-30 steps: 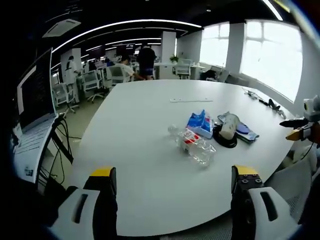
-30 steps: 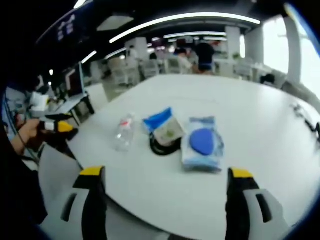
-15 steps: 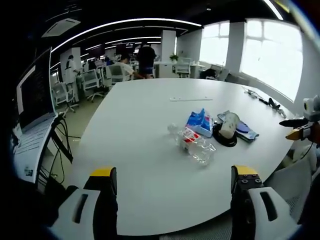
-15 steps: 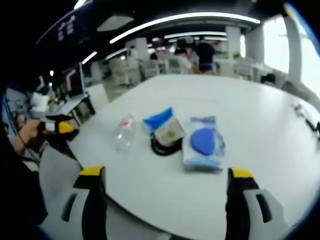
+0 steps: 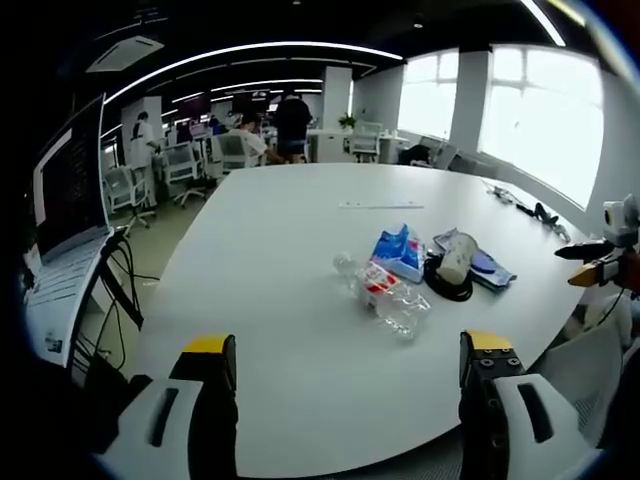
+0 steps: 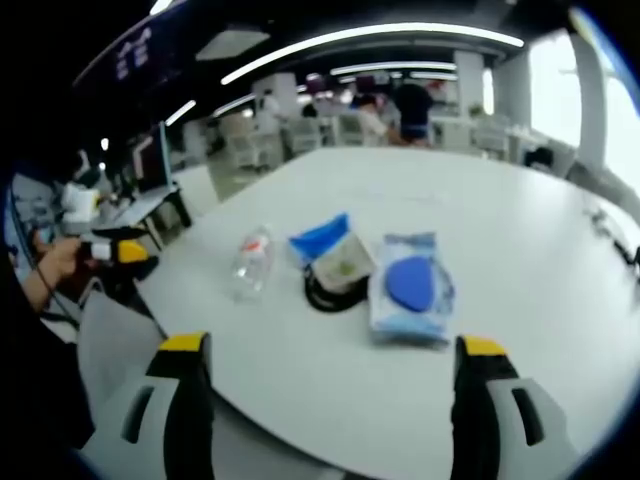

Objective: Arrange the tabletop items into an orderly group along one side of the table until the central work area is clear of visible clutter.

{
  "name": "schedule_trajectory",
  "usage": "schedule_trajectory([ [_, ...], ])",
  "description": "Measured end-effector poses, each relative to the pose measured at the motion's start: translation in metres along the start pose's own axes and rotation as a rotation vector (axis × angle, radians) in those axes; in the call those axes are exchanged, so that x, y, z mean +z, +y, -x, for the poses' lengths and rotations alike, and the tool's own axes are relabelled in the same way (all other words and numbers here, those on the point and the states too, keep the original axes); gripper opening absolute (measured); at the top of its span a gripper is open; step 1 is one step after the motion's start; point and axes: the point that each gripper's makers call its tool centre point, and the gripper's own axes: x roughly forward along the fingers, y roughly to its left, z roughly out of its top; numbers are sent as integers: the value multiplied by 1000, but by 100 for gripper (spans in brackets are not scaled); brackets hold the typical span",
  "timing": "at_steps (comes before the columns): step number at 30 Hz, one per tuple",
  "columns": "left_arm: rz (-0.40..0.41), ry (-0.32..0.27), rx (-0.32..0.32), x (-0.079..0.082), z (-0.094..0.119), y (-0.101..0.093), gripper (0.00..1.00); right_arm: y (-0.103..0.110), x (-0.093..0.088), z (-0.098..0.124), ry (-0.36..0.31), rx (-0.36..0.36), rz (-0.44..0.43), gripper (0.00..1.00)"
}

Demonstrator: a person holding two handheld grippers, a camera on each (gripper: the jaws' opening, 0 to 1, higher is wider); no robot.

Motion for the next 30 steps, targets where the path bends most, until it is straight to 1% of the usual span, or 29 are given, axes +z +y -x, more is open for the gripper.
schedule_trajectory([
  [9, -16, 9, -3, 2, -4, 1, 93, 8, 3, -11, 3, 28, 6, 98],
  [14, -19, -22, -11, 9, -5, 1, 94, 10, 5, -15, 2, 38, 6, 98],
  [21, -13, -24, -15, 12, -7, 3, 94, 18, 10, -21, 4, 58, 22, 98],
  [24, -6, -39, -29, 14, -9, 2, 94, 21, 12, -24, 8, 62, 31, 98],
  [30, -16, -32, -35, 15, -12, 5, 94, 26, 20, -31, -3, 74, 33, 98],
])
